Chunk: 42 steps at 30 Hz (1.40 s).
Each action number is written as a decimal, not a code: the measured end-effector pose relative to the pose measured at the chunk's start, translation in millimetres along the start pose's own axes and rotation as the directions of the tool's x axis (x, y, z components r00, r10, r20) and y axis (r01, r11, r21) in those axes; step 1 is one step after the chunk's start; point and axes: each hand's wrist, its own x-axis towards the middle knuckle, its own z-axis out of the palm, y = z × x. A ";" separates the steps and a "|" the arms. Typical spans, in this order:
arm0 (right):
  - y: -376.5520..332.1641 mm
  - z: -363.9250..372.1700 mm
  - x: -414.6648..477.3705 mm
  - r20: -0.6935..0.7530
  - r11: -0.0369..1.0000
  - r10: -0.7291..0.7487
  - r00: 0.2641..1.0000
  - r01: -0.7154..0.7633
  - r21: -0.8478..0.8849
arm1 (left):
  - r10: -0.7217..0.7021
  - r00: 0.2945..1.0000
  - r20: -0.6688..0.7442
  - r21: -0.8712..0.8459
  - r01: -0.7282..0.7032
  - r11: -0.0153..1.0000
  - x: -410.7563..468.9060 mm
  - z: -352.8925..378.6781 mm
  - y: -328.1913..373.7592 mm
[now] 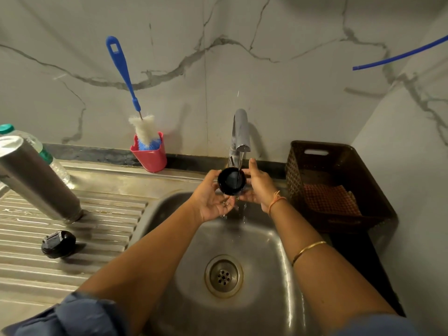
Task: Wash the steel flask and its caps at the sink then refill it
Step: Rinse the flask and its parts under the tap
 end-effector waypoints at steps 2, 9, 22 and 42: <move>1.8 -0.1 -1.5 0.020 0.998 -0.060 0.998 0.060 -0.002 | -0.018 1.000 -0.012 -0.026 0.018 1.000 3.5 -0.2 1.0; 13.0 4.6 -1.4 -0.082 0.797 -0.403 0.912 0.306 -0.520 | -0.018 0.998 -0.060 -0.095 0.012 0.995 11.2 -0.6 -10.7; 5.2 7.1 -9.6 0.235 0.537 -0.366 0.900 0.411 -0.737 | 0.052 0.998 -0.045 -0.123 -0.058 0.991 7.8 8.1 -17.2; -4.1 6.1 -10.1 0.250 0.901 -0.183 0.951 0.264 -0.343 | 0.009 0.999 0.041 -0.076 -0.006 0.997 1.2 5.3 -17.5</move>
